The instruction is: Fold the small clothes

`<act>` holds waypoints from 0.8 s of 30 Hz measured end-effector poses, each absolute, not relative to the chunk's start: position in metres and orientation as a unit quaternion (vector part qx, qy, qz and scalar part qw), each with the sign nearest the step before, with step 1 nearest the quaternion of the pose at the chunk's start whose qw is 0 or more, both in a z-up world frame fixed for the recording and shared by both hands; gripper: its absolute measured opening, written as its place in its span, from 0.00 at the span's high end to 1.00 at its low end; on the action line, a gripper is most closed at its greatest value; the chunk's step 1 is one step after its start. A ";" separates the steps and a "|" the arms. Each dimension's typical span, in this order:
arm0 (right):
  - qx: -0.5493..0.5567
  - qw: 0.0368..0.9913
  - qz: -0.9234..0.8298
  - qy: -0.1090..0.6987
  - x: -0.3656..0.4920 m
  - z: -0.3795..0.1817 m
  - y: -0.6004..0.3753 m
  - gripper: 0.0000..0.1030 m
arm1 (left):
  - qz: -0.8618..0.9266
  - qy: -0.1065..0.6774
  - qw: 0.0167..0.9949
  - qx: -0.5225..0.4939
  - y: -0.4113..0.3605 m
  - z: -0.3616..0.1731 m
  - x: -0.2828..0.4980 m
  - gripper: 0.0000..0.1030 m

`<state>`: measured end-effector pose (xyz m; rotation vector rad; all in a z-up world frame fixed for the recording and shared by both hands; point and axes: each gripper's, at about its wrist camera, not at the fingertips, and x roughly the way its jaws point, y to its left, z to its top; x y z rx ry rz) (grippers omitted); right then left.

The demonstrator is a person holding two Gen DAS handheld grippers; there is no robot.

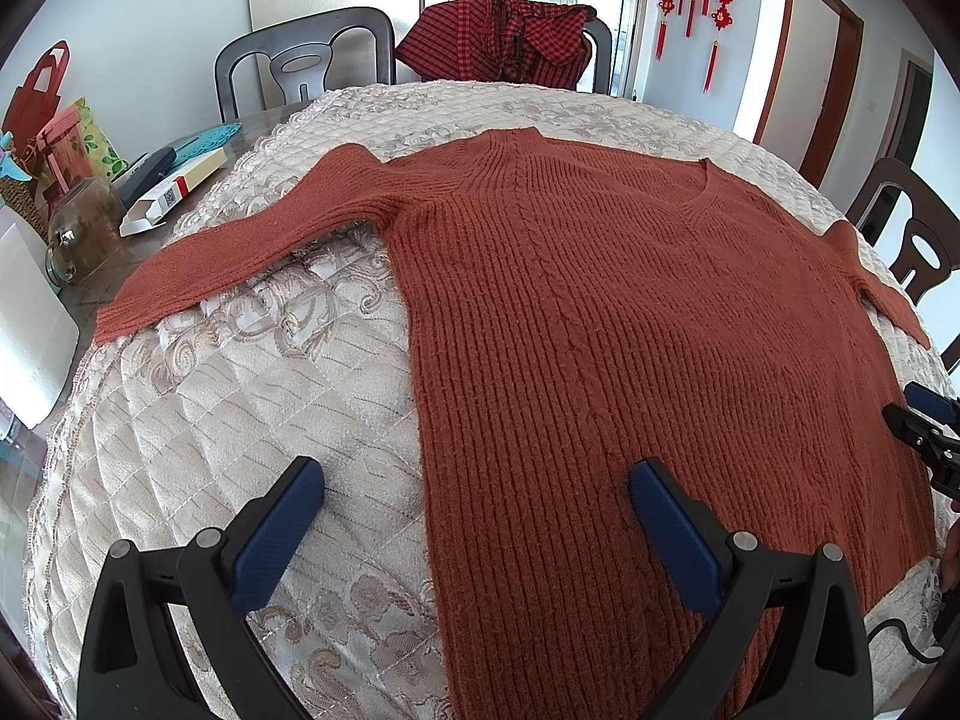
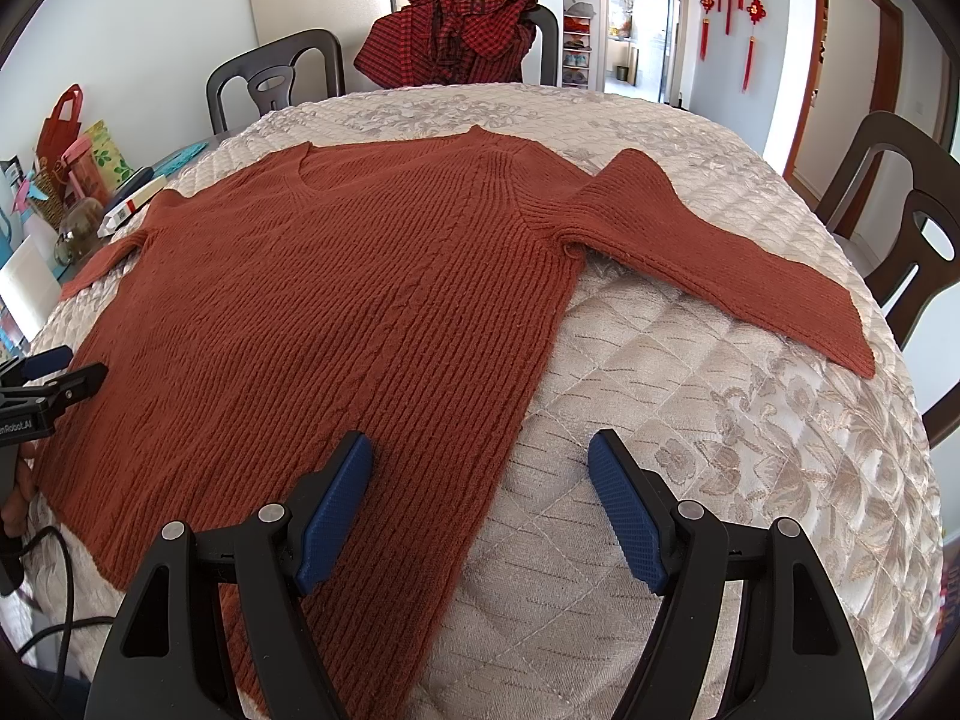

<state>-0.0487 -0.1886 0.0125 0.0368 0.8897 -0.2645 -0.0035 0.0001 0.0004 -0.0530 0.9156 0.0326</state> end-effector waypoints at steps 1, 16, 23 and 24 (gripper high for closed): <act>0.018 0.894 -0.128 0.429 -0.049 0.012 -0.189 0.28 | 0.016 0.442 0.897 -0.025 0.000 0.000 -0.003 0.00; 0.018 0.894 -0.128 0.429 -0.049 0.012 -0.189 0.28 | 0.016 0.442 0.896 -0.026 0.000 0.002 -0.004 0.00; 0.018 0.894 -0.128 0.429 -0.049 0.012 -0.188 0.28 | 0.015 0.443 0.896 -0.025 0.001 0.002 -0.005 0.00; 0.018 0.894 -0.128 0.429 -0.049 0.012 -0.188 0.28 | 0.015 0.444 0.896 -0.025 0.003 0.005 -0.004 0.00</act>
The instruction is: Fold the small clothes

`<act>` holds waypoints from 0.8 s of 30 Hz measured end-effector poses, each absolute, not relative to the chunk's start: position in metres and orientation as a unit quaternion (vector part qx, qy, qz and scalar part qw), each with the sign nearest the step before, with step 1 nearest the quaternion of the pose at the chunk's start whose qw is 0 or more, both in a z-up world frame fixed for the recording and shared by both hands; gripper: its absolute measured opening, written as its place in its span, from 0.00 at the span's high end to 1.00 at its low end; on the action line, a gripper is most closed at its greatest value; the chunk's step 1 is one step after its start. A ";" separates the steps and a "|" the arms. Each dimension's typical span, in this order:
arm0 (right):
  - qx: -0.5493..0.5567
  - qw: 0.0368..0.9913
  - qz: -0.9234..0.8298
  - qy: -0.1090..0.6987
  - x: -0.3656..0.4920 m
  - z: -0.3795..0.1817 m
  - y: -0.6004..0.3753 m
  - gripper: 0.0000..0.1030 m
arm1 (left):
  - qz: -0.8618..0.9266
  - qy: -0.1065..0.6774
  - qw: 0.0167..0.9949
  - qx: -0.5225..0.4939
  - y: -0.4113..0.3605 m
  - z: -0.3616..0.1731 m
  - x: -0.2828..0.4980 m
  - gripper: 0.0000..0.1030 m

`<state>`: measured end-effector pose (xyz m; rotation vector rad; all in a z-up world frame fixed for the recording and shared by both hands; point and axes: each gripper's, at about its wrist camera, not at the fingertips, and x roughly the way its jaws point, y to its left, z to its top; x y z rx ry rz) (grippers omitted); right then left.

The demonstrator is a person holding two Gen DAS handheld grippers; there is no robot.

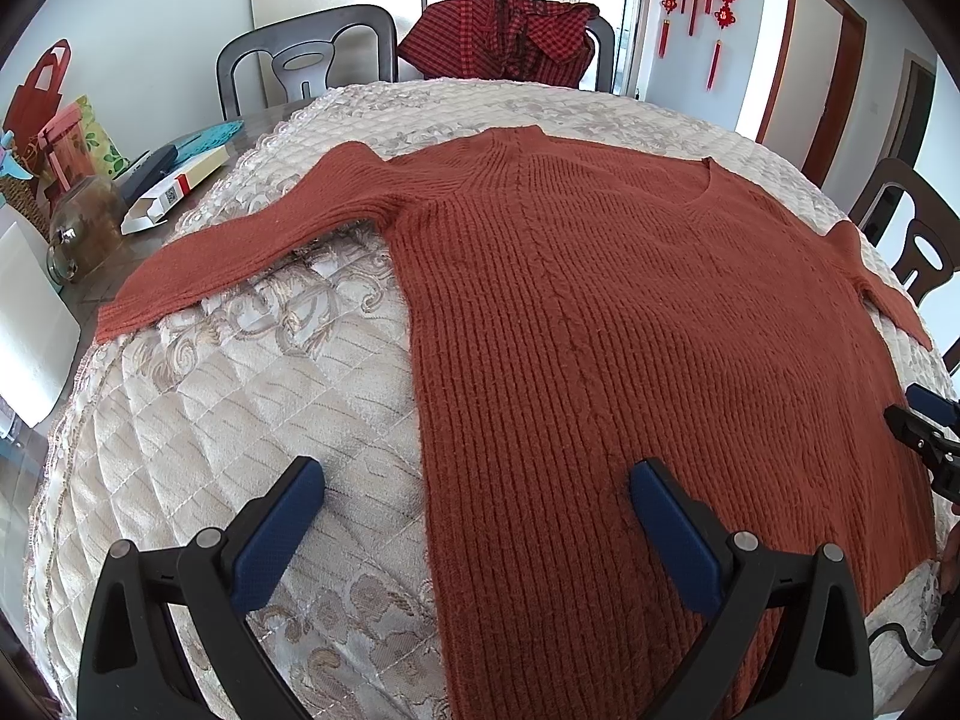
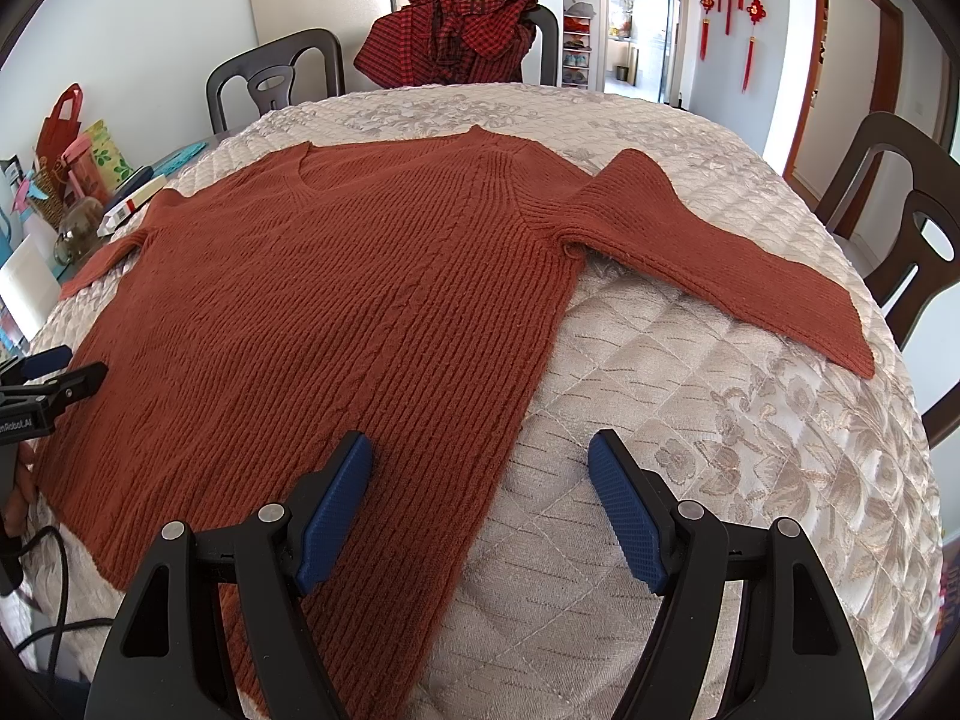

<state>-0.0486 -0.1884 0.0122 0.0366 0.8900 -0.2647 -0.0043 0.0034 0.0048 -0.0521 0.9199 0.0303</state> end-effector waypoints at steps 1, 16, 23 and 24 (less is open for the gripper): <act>0.018 0.894 -0.128 0.429 -0.049 0.012 -0.188 0.28 | 0.015 0.444 0.895 -0.025 0.005 0.006 -0.003 0.00; 0.018 0.894 -0.128 0.429 -0.048 0.012 -0.189 0.28 | 0.015 0.457 0.889 -0.024 0.005 0.005 0.005 0.00; 0.019 0.894 -0.127 0.429 -0.049 0.013 -0.188 0.28 | 0.017 0.462 0.886 -0.025 0.005 0.004 0.006 0.00; 0.019 0.894 -0.127 0.429 -0.049 0.013 -0.188 0.28 | 0.017 0.462 0.886 -0.026 0.005 0.004 0.006 0.00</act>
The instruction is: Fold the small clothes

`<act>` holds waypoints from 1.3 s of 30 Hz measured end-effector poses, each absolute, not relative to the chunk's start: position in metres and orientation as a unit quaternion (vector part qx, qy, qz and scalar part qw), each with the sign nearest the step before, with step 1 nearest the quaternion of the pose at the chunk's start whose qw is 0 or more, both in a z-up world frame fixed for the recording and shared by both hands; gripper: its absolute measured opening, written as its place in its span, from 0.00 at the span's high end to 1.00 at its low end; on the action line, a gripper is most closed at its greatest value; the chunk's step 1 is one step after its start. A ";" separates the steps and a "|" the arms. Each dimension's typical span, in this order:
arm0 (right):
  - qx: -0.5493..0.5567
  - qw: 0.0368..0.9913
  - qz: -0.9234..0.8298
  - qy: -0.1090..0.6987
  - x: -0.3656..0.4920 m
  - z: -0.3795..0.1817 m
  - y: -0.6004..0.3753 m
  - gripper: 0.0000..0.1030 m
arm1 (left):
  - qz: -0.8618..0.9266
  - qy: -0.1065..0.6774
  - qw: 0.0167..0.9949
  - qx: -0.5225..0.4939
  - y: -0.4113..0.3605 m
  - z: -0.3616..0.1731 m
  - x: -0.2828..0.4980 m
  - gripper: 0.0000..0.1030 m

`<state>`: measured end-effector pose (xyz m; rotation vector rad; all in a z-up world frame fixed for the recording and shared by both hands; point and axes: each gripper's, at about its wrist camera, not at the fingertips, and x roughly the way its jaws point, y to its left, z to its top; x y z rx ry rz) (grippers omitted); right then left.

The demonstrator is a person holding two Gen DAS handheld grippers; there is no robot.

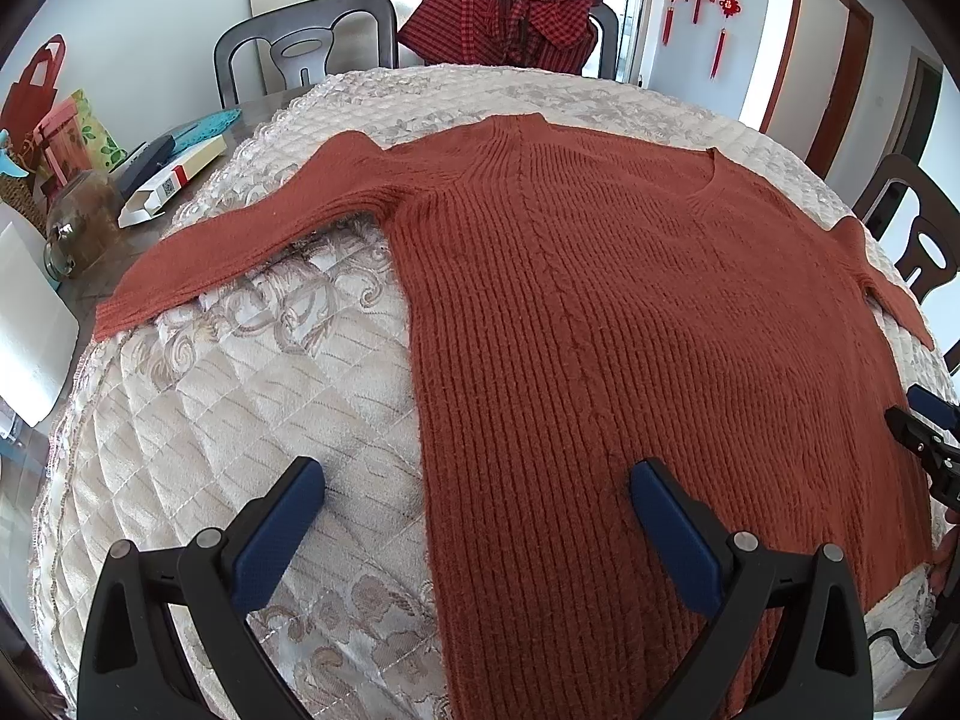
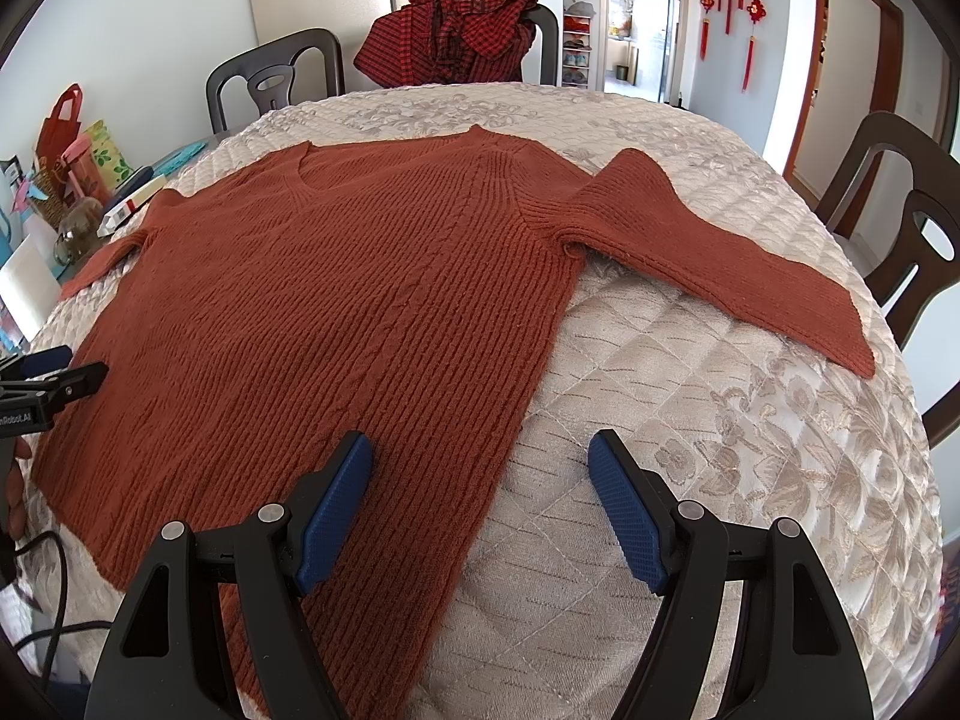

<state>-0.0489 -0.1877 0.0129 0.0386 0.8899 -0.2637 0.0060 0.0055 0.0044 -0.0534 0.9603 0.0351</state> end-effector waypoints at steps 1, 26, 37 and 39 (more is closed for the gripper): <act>0.018 0.894 -0.127 0.429 -0.049 0.013 -0.188 0.28 | 0.017 0.462 0.886 -0.026 0.006 0.004 0.006 0.00; 0.006 0.900 -0.115 0.421 -0.037 0.031 -0.182 0.28 | 0.010 0.445 0.894 -0.055 0.017 0.012 0.011 0.00; 0.017 0.906 -0.066 0.417 -0.001 0.038 -0.168 0.28 | 0.092 0.400 0.897 -0.166 0.110 0.020 0.029 0.03; 0.017 0.907 -0.058 0.417 0.007 0.039 -0.165 0.28 | 0.106 0.387 0.894 -0.197 0.131 0.018 0.030 0.05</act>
